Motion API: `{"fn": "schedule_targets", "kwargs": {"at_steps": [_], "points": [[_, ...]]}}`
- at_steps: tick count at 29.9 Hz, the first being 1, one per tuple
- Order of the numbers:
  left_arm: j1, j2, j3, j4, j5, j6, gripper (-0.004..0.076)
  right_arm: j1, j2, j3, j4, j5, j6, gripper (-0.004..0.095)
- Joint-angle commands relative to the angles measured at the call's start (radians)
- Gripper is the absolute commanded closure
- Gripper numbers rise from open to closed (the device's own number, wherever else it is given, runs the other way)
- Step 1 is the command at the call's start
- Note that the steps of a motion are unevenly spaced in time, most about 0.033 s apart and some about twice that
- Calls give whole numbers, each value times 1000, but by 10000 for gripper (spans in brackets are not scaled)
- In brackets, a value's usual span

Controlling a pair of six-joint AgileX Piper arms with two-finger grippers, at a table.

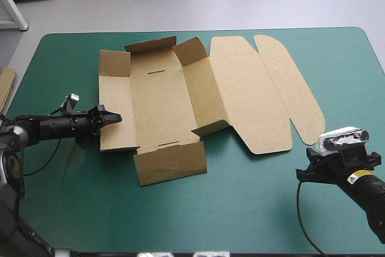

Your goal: Fold the box

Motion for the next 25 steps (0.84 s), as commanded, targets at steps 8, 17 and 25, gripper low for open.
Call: {"fn": "schedule_targets", "kwargs": {"at_steps": [8, 17, 25], "points": [[-78, -36, -23, -103, -18, 23, 629, 1, 6, -36, -3, -44, -7, 463], [-78, -36, -149, -89, 36, 72, 732, 1, 6, -36, -3, -42, -7, 465], [-168, -35, -409, 389, 204, 70, 732, 1, 6, -36, -7, -42, -11, 465]]}}
